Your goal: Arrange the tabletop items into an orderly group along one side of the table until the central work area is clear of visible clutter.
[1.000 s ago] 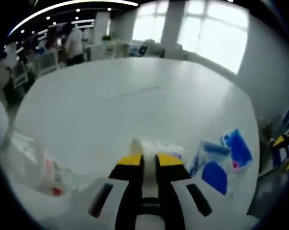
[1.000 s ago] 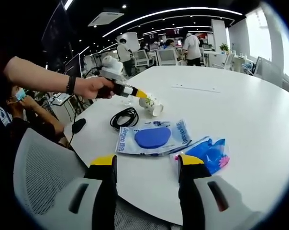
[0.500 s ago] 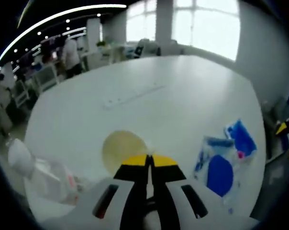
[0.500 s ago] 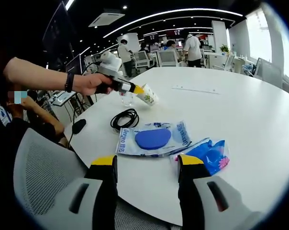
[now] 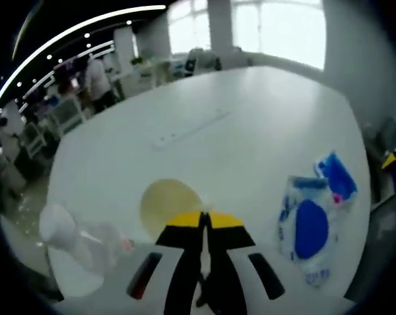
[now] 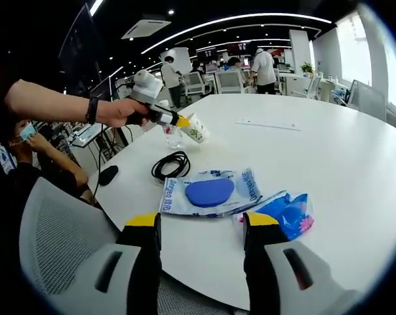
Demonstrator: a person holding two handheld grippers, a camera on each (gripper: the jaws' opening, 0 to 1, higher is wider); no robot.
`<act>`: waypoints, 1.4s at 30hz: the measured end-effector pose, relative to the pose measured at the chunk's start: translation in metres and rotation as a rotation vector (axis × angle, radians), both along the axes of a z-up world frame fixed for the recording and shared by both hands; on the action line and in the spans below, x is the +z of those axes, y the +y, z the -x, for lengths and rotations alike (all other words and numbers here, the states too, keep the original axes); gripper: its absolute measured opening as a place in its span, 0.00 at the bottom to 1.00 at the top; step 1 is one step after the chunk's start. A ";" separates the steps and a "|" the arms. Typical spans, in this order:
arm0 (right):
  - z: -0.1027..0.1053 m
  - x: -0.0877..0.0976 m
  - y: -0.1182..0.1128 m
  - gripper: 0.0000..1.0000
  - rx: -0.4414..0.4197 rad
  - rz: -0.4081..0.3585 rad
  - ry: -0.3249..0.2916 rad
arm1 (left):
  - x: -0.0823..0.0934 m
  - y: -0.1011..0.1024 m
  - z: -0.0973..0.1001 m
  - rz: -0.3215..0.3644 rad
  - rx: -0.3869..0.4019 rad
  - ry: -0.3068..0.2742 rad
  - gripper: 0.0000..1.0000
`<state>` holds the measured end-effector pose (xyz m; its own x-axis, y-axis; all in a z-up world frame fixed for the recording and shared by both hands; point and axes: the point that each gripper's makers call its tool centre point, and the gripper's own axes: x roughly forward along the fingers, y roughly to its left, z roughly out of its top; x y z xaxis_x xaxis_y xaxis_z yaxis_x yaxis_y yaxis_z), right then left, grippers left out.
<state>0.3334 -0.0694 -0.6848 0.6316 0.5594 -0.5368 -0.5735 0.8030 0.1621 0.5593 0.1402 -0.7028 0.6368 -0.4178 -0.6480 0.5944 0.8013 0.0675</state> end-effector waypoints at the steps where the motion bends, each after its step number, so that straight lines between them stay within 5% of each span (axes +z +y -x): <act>1: 0.000 0.000 0.000 0.49 0.001 0.000 0.000 | 0.001 0.001 0.000 0.000 0.002 0.000 0.00; 42: 0.001 -0.002 0.001 0.48 0.003 -0.006 0.016 | -0.022 0.005 0.010 -0.119 -0.063 0.034 0.00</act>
<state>0.3326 -0.0688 -0.6868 0.6215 0.5644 -0.5433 -0.5732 0.8004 0.1758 0.5494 0.1455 -0.7245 0.5885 -0.3754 -0.7160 0.6472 0.7496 0.1389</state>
